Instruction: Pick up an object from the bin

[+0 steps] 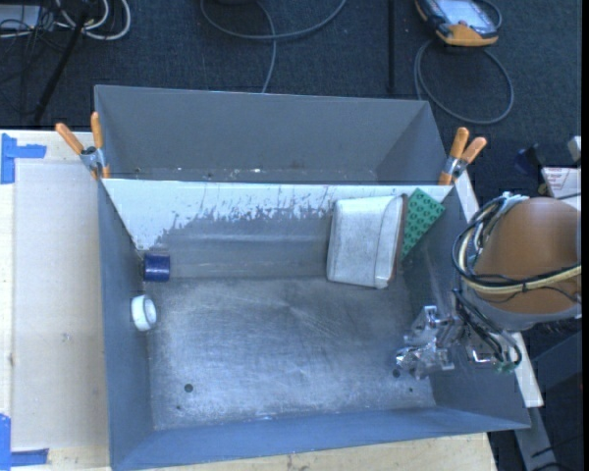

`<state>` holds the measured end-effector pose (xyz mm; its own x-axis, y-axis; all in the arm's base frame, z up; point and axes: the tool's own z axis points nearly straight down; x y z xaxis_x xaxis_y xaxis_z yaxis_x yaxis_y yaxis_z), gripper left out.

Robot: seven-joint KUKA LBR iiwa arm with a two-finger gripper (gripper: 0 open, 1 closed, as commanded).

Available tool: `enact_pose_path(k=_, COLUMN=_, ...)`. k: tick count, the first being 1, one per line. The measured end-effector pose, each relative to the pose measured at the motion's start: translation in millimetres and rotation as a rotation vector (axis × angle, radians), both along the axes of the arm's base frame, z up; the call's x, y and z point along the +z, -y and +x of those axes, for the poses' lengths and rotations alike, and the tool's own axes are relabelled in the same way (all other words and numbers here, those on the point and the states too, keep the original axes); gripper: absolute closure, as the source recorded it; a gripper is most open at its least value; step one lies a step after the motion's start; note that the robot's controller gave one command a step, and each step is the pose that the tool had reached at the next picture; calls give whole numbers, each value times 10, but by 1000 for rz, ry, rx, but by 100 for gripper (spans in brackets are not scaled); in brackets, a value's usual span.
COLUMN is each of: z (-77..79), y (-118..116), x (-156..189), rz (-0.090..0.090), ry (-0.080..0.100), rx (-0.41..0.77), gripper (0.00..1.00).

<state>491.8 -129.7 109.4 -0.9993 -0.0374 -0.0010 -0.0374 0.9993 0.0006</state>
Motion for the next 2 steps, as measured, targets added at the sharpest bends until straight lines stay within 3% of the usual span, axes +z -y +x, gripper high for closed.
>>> enact_pose_path(k=2, z=19, y=-14, x=716, rz=-1, ry=3, rx=-5, gripper=100)
